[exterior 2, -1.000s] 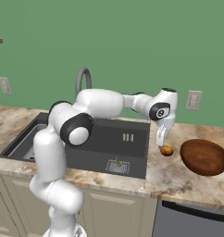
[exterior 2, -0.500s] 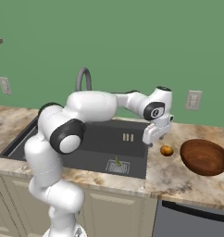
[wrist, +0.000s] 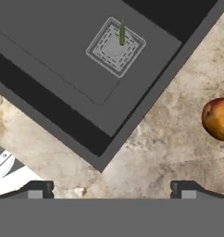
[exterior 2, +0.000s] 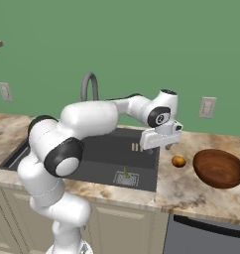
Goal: Remove the mango and lemon wedge from the sink. Then move the bowl and cup from the counter to the sink for washing.
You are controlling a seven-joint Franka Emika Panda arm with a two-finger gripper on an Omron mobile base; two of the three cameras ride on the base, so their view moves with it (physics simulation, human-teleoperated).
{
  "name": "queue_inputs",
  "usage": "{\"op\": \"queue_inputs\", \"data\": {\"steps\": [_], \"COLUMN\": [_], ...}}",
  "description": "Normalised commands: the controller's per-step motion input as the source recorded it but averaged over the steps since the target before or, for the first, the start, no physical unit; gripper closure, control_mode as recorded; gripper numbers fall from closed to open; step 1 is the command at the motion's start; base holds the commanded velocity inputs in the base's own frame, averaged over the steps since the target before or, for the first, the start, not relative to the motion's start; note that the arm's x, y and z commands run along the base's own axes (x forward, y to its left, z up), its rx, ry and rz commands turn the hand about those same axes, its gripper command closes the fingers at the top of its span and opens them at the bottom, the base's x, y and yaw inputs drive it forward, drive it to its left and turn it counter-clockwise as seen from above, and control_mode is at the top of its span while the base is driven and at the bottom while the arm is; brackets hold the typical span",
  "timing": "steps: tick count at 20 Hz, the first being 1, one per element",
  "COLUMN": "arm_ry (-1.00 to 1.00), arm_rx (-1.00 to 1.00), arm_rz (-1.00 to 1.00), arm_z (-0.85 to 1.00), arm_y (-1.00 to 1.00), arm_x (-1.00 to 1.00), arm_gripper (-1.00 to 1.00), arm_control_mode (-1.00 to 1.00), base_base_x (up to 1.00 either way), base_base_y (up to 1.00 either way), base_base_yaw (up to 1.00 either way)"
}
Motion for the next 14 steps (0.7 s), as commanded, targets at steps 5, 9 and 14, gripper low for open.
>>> {"op": "queue_inputs", "data": {"steps": [5, 9, 14], "arm_ry": [0.0, 0.0, -0.03], "arm_rx": [0.0, 0.0, -0.02], "arm_rz": [-0.36, -0.33, -0.32], "arm_z": [0.14, 0.1, 0.0], "arm_y": [0.35, 0.39, 0.41], "arm_x": [-0.17, -0.12, -0.08], "arm_gripper": [-1.0, -1.0, -1.0], "arm_control_mode": [-1.0, -1.0, -1.0], "base_base_x": [0.0, 0.0, 0.0], "base_base_y": [0.0, 0.0, 0.0], "base_base_yaw": [0.0, 0.0, 0.0]}}
